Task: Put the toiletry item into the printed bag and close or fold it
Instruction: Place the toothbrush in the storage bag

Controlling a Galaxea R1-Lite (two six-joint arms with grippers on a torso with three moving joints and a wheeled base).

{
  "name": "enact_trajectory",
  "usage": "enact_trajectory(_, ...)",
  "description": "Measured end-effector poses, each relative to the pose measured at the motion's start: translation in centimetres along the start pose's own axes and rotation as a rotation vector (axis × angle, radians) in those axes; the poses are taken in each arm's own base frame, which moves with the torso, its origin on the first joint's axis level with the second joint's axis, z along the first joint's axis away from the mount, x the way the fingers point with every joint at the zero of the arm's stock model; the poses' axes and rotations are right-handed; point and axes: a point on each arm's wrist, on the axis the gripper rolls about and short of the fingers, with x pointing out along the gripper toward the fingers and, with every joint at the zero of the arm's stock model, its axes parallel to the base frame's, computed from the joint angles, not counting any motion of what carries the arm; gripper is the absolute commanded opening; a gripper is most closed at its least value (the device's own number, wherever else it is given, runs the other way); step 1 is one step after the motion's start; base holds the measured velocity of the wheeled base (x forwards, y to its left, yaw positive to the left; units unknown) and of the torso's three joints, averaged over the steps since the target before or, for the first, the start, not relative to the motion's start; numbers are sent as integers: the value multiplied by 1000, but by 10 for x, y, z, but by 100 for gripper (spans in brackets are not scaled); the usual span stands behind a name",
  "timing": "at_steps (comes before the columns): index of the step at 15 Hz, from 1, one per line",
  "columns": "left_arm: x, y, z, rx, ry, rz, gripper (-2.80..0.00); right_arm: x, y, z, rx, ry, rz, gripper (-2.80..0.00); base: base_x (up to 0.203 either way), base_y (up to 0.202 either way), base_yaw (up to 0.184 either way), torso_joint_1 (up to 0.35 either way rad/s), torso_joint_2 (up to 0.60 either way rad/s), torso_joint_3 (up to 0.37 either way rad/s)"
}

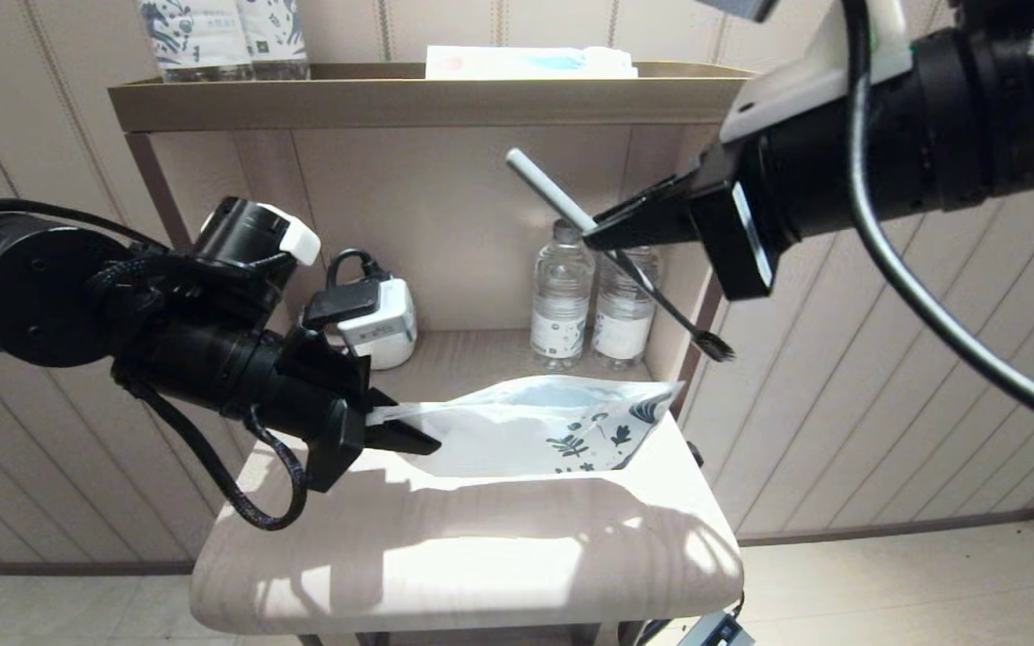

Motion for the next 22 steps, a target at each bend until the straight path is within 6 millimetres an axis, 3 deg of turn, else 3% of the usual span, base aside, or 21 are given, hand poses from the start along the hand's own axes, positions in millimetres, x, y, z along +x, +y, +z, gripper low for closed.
enact_trajectory(4, 4, -4, 6, 20, -10, -13, -280, 22, 7, 8, 119, -80, 41, -280, 0, 0, 0, 0, 0, 0)
enact_trajectory(11, 4, -3, 7, 20, -13, -15, -280, 58, 21, -7, 164, -54, 101, -280, 0, 0, 0, 0, 0, 0)
enact_trajectory(19, 2, -5, 8, 24, -18, -13, -280, 70, 23, -25, 160, 4, 123, -280, 0, 0, 0, 0, 0, 0)
enact_trajectory(22, 0, -4, 10, 28, -28, -14, -280, 64, 24, -36, 127, 34, 133, -280, 0, 0, 0, 0, 0, 0)
